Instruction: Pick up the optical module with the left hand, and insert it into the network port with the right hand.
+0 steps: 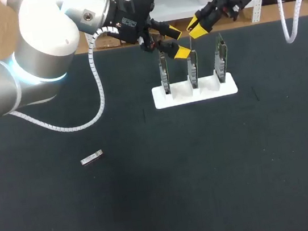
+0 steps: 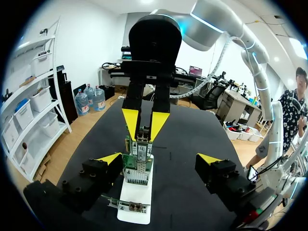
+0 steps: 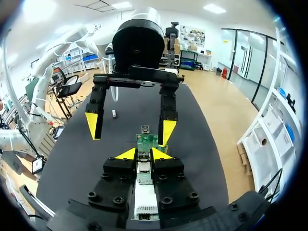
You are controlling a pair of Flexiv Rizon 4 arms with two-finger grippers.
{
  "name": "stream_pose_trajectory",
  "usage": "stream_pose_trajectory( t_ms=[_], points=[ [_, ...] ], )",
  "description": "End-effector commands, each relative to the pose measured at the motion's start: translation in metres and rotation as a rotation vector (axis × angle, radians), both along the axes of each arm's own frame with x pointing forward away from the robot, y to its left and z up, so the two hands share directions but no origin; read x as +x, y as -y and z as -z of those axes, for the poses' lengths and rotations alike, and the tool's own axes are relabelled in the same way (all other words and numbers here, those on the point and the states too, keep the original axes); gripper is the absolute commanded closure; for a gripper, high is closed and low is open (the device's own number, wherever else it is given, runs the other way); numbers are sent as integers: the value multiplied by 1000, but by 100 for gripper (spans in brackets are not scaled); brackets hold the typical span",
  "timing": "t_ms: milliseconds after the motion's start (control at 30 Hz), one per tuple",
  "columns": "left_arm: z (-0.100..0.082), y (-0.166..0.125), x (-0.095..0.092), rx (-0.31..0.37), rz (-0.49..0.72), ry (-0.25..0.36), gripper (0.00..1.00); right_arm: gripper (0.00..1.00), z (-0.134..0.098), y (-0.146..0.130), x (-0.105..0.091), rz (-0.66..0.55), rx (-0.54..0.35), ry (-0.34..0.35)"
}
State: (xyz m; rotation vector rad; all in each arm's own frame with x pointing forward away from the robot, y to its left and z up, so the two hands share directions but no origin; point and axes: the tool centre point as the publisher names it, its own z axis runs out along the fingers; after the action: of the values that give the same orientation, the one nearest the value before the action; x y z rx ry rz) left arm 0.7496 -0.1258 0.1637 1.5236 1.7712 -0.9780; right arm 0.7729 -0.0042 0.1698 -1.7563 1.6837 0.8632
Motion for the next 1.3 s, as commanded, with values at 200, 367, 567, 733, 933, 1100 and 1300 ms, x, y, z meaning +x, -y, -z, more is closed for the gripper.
stream_pose_trajectory(
  t_ms=[200,367,567,733,933,1100,1300],
  points=[
    [0,1,2,5,2,-4,0,100,4,-1,-2,6,-4,-2],
    [0,1,2,5,2,-4,0,100,7,-2,-3,4,-16,4],
    [0,1,2,5,2,-4,0,100,9,-2,-2,2,-27,4],
    [0,1,2,5,2,-4,0,100,12,0,-2,7,-33,0],
    [0,1,2,5,2,-4,0,100,13,2,-3,11,-35,-3],
    [0,1,2,5,2,-4,0,100,16,2,-4,12,-37,-2],
    [0,1,2,5,2,-4,0,100,19,2,-4,20,-38,-8]
  ],
)
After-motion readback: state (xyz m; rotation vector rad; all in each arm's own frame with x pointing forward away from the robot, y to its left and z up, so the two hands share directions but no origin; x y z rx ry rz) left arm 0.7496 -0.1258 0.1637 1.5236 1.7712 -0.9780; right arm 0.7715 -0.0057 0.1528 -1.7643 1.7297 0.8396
